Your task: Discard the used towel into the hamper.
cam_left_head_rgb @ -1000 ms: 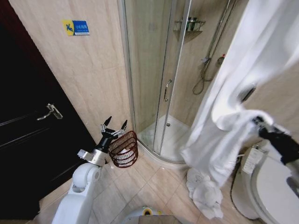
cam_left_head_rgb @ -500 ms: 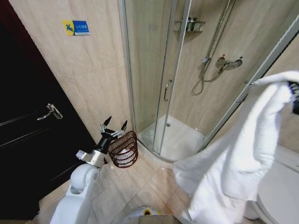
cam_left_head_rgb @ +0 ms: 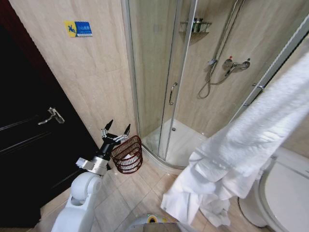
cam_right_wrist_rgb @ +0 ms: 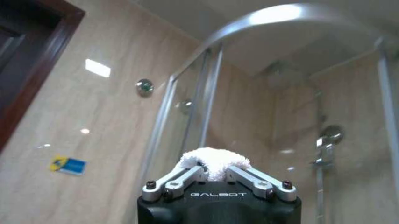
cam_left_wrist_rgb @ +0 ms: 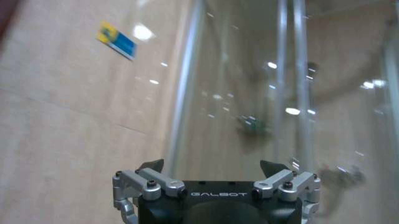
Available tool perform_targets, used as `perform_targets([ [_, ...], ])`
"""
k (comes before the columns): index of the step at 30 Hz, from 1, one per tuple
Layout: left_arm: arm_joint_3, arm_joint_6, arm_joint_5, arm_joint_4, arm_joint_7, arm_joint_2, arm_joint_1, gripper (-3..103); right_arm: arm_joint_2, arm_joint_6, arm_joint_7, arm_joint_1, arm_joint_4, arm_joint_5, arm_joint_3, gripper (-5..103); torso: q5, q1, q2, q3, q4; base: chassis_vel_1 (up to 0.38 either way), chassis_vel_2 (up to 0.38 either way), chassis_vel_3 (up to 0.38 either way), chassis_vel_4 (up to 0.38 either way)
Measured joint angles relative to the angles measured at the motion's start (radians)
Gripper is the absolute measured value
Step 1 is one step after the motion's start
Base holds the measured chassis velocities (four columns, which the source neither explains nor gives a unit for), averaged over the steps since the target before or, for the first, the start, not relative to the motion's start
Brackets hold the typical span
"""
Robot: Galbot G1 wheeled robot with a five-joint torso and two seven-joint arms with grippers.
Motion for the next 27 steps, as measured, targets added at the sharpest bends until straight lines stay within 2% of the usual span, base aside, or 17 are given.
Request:
perform_targets([
  [2,-0.006,0.008,-0.003,-0.021,-0.04,-0.007,0.002,100,-0.022,-0.002,0.01,0.027,-0.004,-0.01,-0.06,2,0.0003,0.0,0.0,0.0,0.0002,0.0,0.0,0.0,0.0],
  [5,-0.012,0.014,0.008,-0.045,-0.094,-0.009,0.004,100,-0.015,-0.016,0.013,0.044,-0.001,-0.034,-0.108,2,-0.0002,0.0,0.0,0.0,0.0002,0.0,0.0,0.0,0.0],
  [6,-0.012,0.014,0.008,-0.045,-0.094,-0.009,0.004,100,-0.015,-0.016,0.013,0.044,-0.001,-0.034,-0.108,2,-0.0002,0.0,0.0,0.0,0.0002,0.0,0.0,0.0,0.0],
  [9,-0.008,0.015,0.029,-0.057,-0.136,-0.012,0.002,100,0.039,-0.029,0.008,0.042,0.001,-0.074,-0.146,2,0.0,0.0,0.0,0.0,-0.0001,0.0,0.0,0.0,0.0],
  [13,0.003,0.017,0.04,-0.057,-0.144,-0.02,0.003,100,0.09,-0.038,-0.006,0.031,0.0,-0.122,-0.181,2,0.0005,0.0,0.0,0.0,-0.0004,0.0,0.0,0.0,0.0],
  [19,0.011,0.032,0.043,-0.054,-0.144,-0.024,0.002,100,0.099,-0.048,-0.004,0.046,0.0,-0.158,-0.208,2,-0.0004,0.0,0.0,0.0,0.0001,0.0,0.0,0.0,0.0],
  [27,0.012,0.058,0.045,-0.048,-0.134,-0.021,-0.003,100,0.149,-0.061,-0.015,0.032,0.0,-0.18,-0.211,2,0.0001,0.0,0.0,0.0,-0.0002,0.0,0.0,0.0,0.0],
])
